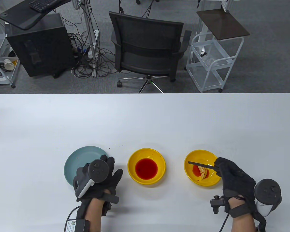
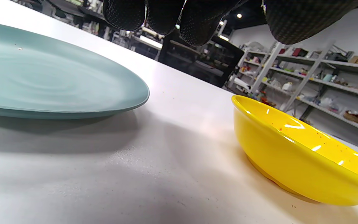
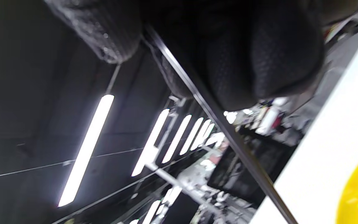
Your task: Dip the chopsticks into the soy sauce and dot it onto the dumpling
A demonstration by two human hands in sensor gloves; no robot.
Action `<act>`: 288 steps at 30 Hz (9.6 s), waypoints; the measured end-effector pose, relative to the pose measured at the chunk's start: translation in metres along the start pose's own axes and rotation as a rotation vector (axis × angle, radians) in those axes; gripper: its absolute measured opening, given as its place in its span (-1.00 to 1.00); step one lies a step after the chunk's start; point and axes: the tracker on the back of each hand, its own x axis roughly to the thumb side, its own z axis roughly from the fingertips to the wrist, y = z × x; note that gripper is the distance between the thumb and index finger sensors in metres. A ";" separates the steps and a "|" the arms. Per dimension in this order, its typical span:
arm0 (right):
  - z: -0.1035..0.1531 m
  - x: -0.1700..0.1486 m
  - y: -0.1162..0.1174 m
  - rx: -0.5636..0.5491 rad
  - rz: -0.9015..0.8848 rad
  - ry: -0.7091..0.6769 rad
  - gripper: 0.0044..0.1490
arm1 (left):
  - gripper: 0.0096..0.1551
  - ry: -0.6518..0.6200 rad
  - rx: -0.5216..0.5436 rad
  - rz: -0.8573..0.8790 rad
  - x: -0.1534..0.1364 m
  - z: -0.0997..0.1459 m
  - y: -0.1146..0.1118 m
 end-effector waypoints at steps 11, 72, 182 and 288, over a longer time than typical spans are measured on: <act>0.023 0.031 0.081 0.308 0.063 -0.283 -0.37 | -0.07 -0.031 0.014 -0.014 0.007 0.002 0.000; 0.038 0.012 0.136 0.463 0.280 -0.201 -0.36 | -0.07 -0.042 -0.005 -0.016 0.013 0.001 -0.003; 0.003 0.013 0.000 0.047 0.062 -0.040 -0.32 | -0.06 -0.068 0.062 -0.011 0.014 0.002 0.003; -0.002 -0.006 -0.016 0.050 0.289 0.131 -0.36 | -0.06 -0.029 -0.027 -0.066 0.020 0.005 -0.004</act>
